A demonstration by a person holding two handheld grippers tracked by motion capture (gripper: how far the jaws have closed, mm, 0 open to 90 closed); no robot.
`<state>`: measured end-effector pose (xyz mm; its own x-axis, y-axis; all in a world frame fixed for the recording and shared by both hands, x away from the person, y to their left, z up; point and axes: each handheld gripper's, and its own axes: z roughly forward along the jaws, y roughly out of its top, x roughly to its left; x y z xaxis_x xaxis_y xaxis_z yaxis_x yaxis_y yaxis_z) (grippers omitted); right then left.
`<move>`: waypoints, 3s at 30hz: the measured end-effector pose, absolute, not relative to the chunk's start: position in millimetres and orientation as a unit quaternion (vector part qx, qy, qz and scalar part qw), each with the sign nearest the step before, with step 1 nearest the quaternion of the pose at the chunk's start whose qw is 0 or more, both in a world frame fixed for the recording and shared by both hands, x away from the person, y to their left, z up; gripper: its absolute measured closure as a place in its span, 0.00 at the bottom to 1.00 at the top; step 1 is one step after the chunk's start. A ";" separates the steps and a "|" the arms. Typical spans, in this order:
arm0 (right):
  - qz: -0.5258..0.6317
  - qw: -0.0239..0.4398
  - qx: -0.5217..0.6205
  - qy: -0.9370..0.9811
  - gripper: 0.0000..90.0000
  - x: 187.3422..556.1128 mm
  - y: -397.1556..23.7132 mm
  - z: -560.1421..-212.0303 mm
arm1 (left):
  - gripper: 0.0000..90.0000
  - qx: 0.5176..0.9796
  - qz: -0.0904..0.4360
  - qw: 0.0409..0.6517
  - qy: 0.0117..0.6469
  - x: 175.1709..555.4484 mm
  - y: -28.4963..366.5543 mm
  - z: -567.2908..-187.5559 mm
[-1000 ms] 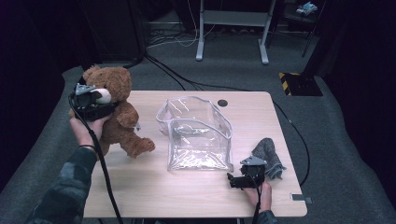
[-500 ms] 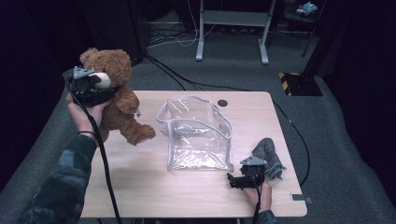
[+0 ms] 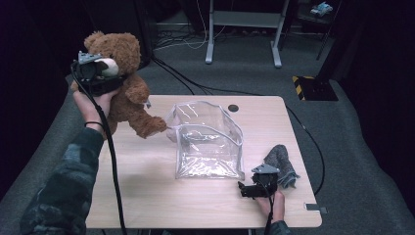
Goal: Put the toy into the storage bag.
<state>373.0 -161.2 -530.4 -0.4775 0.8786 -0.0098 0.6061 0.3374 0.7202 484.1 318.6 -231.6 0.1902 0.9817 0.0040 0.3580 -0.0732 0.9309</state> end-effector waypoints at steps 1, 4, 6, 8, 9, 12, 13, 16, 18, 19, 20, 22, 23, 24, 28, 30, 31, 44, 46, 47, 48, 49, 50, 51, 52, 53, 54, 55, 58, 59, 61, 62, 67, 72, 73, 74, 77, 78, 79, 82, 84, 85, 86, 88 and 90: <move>0.334 0.204 0.469 0.791 0.02 373.0 -161.1 -530.4 | 0.54 0.639 0.361 0.434 0.523 485.2 317.2 -228.6; 0.334 0.204 0.468 0.792 0.02 373.1 -161.3 -530.4 | 0.54 0.637 0.367 0.438 0.518 488.2 311.4 -220.8; 0.334 0.204 0.468 0.792 0.02 373.1 -161.2 -530.4 | 0.54 0.636 0.367 0.442 0.515 490.6 307.1 -216.3; 0.334 0.204 0.468 0.792 0.02 373.1 -161.2 -530.4 | 0.54 0.635 0.367 0.447 0.512 493.4 301.7 -212.6; 0.334 0.204 0.468 0.792 0.02 373.1 -161.2 -530.4 | 0.54 0.637 0.367 0.447 0.509 494.8 299.3 -210.8; 0.334 0.204 0.468 0.792 0.02 373.1 -161.2 -530.4 | 0.54 0.635 0.370 0.452 0.505 499.7 289.7 -207.8; 0.334 0.204 0.468 0.792 0.02 373.1 -161.2 -530.4 | 0.54 0.637 0.370 0.453 0.503 501.2 286.5 -207.2; 0.334 0.204 0.468 0.792 0.02 373.1 -161.2 -530.4 | 0.54 0.635 0.370 0.458 0.499 506.9 276.5 -207.1; 0.334 0.204 0.469 0.792 0.02 373.1 -161.2 -530.4 | 0.54 0.638 0.366 0.461 0.497 510.7 269.8 -207.2; 0.333 0.205 0.469 0.792 0.02 373.0 -161.2 -530.2 | 0.54 0.638 0.366 0.462 0.495 512.6 266.2 -207.3; 0.334 0.204 0.470 0.792 0.02 373.0 -161.1 -530.3 | 0.54 0.640 0.365 0.463 0.493 514.6 262.2 -207.1; 0.332 0.205 0.469 0.792 0.02 372.9 -161.2 -530.2 | 0.54 0.641 0.363 0.467 0.489 517.1 256.5 -206.9; 0.334 0.204 0.472 0.790 0.02 372.9 -160.7 -530.2 | 0.54 0.642 0.363 0.467 0.487 518.5 253.5 -206.6; 0.332 0.205 0.469 0.792 0.02 372.9 -161.2 -530.2 | 0.54 0.643 0.361 0.469 0.485 519.7 250.6 -206.4; 0.334 0.204 0.472 0.790 0.02 372.9 -160.7 -530.2 | 0.54 0.644 0.364 0.475 0.477 524.3 238.7 -206.2; 0.332 0.205 0.469 0.792 0.02 372.9 -161.2 -530.2 | 0.54 0.646 0.363 0.475 0.474 526.6 232.9 -206.7; 0.332 0.205 0.469 0.792 0.02 372.9 -161.2 -530.2 | 0.54 0.648 0.362 0.476 0.472 527.9 230.2 -207.1; 0.332 0.202 0.470 0.793 0.02 372.8 -161.3 -529.9 | 0.54 0.658 0.332 0.499 0.456 541.3 186.0 -220.2; 0.332 0.202 0.470 0.793 0.02 372.8 -161.3 -529.9 | 0.54 0.657 0.322 0.505 0.458 542.7 179.7 -223.5; 0.331 0.202 0.469 0.793 0.02 372.8 -161.4 -529.9 | 0.54 0.655 0.318 0.508 0.459 543.3 176.5 -225.1; 0.332 0.202 0.470 0.793 0.02 372.8 -161.3 -529.9 | 0.54 0.655 0.315 0.510 0.460 543.7 173.7 -226.8; 0.331 0.202 0.469 0.793 0.02 372.8 -161.4 -529.9 | 0.54 0.655 0.314 0.512 0.459 544.2 171.0 -228.8; 0.331 0.202 0.469 0.793 0.02 372.8 -161.4 -529.9 | 0.54 0.656 0.311 0.513 0.459 544.5 168.5 -230.7; 0.331 0.202 0.469 0.793 0.02 372.8 -161.4 -529.9 | 0.54 0.657 0.308 0.514 0.457 544.9 166.0 -232.9; 0.331 0.202 0.469 0.793 0.02 372.8 -161.4 -529.9 | 0.53 0.659 0.307 0.514 0.456 545.6 163.9 -235.1; 0.331 0.202 0.469 0.793 0.02 372.8 -161.4 -529.9 | 0.53 0.660 0.304 0.515 0.455 546.3 162.0 -237.2; 0.331 0.202 0.469 0.793 0.02 372.8 -161.4 -529.9 | 0.53 0.660 0.301 0.515 0.457 546.7 159.9 -239.3; 0.332 0.202 0.470 0.793 0.02 372.8 -161.3 -529.9 | 0.53 0.658 0.296 0.518 0.459 546.8 158.2 -241.3; 0.332 0.202 0.470 0.793 0.02 372.8 -161.3 -529.9 | 0.53 0.659 0.288 0.522 0.459 547.0 153.3 -247.0; 0.332 0.202 0.470 0.793 0.02 372.7 -161.3 -529.9 | 0.53 0.659 0.289 0.523 0.457 547.4 151.3 -248.7; 0.332 0.202 0.470 0.792 0.02 372.8 -161.2 -529.9 | 0.53 0.658 0.286 0.525 0.457 547.6 148.3 -250.7; 0.332 0.202 0.470 0.793 0.02 372.7 -161.3 -529.8 | 0.53 0.658 0.287 0.526 0.456 547.7 147.1 -251.8; 0.332 0.202 0.470 0.793 0.02 372.7 -161.3 -529.9 | 0.53 0.650 0.273 0.536 0.464 548.1 143.0 -257.6; 0.333 0.202 0.473 0.791 0.02 372.7 -160.7 -529.9 | 0.53 0.656 0.271 0.534 0.460 548.7 138.7 -261.8; 0.332 0.202 0.470 0.793 0.02 372.7 -161.3 -529.9 | 0.53 0.654 0.271 0.535 0.461 548.8 137.6 -262.7; 0.333 0.202 0.472 0.791 0.02 372.7 -160.9 -529.9 | 0.53 0.652 0.269 0.537 0.463 548.9 136.2 -263.8; 0.332 0.202 0.471 0.792 0.02 372.7 -161.1 -529.9 | 0.53 0.650 0.266 0.538 0.467 548.8 133.8 -267.8; 0.332 0.202 0.471 0.792 0.02 372.7 -161.1 -529.9 | 0.52 0.653 0.264 0.538 0.464 549.3 134.0 -269.1; 0.332 0.202 0.471 0.792 0.02 372.7 -161.2 -529.9 | 0.52 0.653 0.263 0.536 0.466 549.3 133.3 -270.5; 0.333 0.202 0.473 0.791 0.02 372.6 -160.7 -529.9 | 0.52 0.653 0.256 0.535 0.470 549.3 131.7 -275.5; 0.333 0.202 0.473 0.791 0.02 372.5 -160.8 -529.9 | 0.52 0.656 0.253 0.531 0.473 549.1 131.3 -278.8; 0.333 0.202 0.475 0.789 0.02 372.5 -160.2 -529.9 | 0.51 0.658 0.253 0.529 0.472 548.9 131.2 -280.2; 0.333 0.202 0.472 0.791 0.02 372.5 -160.8 -529.9 | 0.51 0.654 0.250 0.532 0.477 547.8 129.8 -281.7; 0.333 0.202 0.473 0.791 0.02 372.5 -160.7 -529.9 | 0.51 0.659 0.252 0.527 0.473 546.8 130.0 -283.6; 0.333 0.202 0.473 0.791 0.02 372.5 -160.7 -529.9 | 0.50 0.662 0.251 0.525 0.473 545.6 129.6 -285.2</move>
<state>372.5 -160.7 -529.9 -0.4713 0.8819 -0.0048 0.6130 0.3315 0.7172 545.6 129.6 -285.2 0.4278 0.8888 -0.1644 0.3626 -0.0021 0.9319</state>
